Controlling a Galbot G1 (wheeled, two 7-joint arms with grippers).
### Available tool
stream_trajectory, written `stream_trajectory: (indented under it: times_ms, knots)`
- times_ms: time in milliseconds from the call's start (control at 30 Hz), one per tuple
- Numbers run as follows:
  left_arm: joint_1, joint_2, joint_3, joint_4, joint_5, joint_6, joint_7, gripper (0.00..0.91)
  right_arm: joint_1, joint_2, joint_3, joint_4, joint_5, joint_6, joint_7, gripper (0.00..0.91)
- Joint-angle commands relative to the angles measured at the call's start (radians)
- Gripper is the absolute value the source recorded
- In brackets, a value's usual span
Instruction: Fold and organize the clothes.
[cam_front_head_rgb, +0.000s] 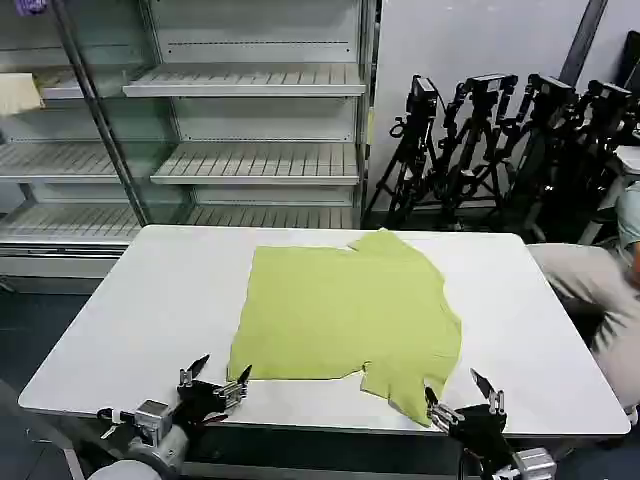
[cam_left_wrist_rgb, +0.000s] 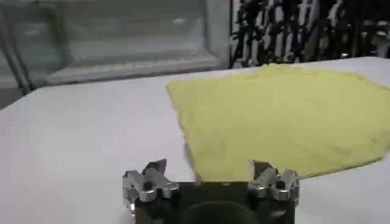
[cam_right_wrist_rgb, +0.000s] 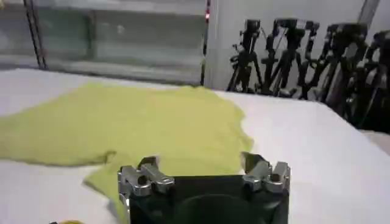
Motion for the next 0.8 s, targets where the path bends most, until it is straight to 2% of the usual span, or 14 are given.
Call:
stream_trajectory:
  times_ms: [33, 367, 400, 433, 467, 533, 567, 600, 633, 700, 800]
  knots:
    - [0.007, -0.008, -0.043, 0.01, -0.097, 0.053, -0.019, 0.907, -0.054, 0.003, -0.003, -0.001, -0.006, -0.05, 0.016, 0.907]
    - [-0.003, -0.016, -0.024, 0.027, -0.025, 0.052, -0.015, 0.907, -0.021, -0.009, -0.017, -0.016, 0.03, -0.052, 0.001, 0.907]
    - [-0.004, -0.017, -0.025, 0.029, -0.026, 0.052, -0.016, 0.705, -0.012, -0.01, -0.02, -0.021, 0.029, -0.055, 0.001, 0.907]
    - [-0.005, -0.019, -0.025, 0.032, -0.026, 0.052, -0.018, 0.312, -0.008, -0.01, -0.022, -0.026, 0.029, -0.055, 0.0, 0.907]
    - [-0.006, -0.019, -0.026, 0.035, -0.028, 0.052, -0.017, 0.091, 0.008, -0.014, -0.03, -0.042, 0.027, -0.058, -0.003, 0.907]
    - [-0.006, -0.018, -0.027, 0.04, -0.035, 0.052, -0.016, 0.01, 0.022, -0.017, -0.038, -0.052, 0.023, -0.068, -0.009, 0.897]
    - [-0.005, -0.018, -0.027, 0.04, -0.038, 0.052, -0.014, 0.01, 0.027, -0.019, -0.043, -0.058, 0.023, -0.081, -0.011, 0.826]
    - [-0.005, -0.018, -0.027, 0.04, -0.039, 0.052, -0.013, 0.01, 0.03, -0.02, -0.044, -0.06, 0.023, -0.085, -0.012, 0.685]
    - [-0.003, -0.019, -0.027, 0.038, -0.039, 0.052, -0.011, 0.01, 0.031, -0.022, -0.046, -0.062, 0.022, -0.09, -0.013, 0.212]
    - [-0.002, -0.021, -0.025, 0.035, -0.039, 0.052, -0.011, 0.01, 0.032, -0.022, -0.049, -0.064, 0.023, -0.094, -0.014, 0.05]
    - [-0.003, -0.023, -0.022, 0.034, -0.039, 0.052, -0.01, 0.01, 0.033, -0.022, -0.056, -0.064, 0.024, -0.096, -0.021, 0.0]
